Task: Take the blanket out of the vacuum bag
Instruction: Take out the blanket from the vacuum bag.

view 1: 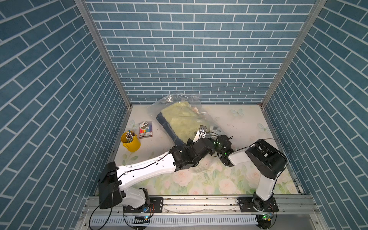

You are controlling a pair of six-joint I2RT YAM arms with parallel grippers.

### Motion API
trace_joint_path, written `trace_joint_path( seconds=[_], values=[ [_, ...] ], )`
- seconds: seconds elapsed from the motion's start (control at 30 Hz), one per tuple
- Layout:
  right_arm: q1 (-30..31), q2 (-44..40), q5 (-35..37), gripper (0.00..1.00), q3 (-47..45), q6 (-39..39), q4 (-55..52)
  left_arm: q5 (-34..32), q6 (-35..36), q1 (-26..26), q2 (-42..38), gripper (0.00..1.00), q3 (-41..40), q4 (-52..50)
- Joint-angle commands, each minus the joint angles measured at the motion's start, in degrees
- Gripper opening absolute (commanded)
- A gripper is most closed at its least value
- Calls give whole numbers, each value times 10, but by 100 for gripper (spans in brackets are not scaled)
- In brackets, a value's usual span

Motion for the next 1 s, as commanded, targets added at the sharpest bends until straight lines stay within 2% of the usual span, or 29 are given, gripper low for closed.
trace_joint_path(
  seconds=[0.0, 0.07, 0.1, 0.13, 0.2, 0.23, 0.27, 0.8, 0.97],
  values=[
    [-3, 14, -3, 52, 25, -6, 13, -2, 2, 7, -8, 0, -2, 4],
    [-2, 19, -13, 51, 43, -12, -3, -4, 4, 7, -8, 0, -3, 3],
    [-3, 22, -18, 44, 49, -13, -8, -5, 4, 7, -9, 0, -2, 3],
    [-3, 23, -22, 29, 52, -12, -6, -6, 5, 8, -10, 0, -1, 2],
    [-3, 21, -27, 10, 50, -9, -3, -9, 5, 10, -11, 0, 1, -1],
    [-3, 16, -29, 2, 45, -10, -4, -10, 5, 12, -13, 0, 1, -1],
    [-3, 10, -32, 0, 40, -10, -2, -11, 5, 13, -14, 0, 2, 0],
    [1, -163, -43, 0, -104, -23, 0, -29, -14, 27, 12, 0, 20, 20],
    [4, -220, -37, 0, -132, -46, -42, -40, -27, 27, 22, 0, 13, 24]
  ],
)
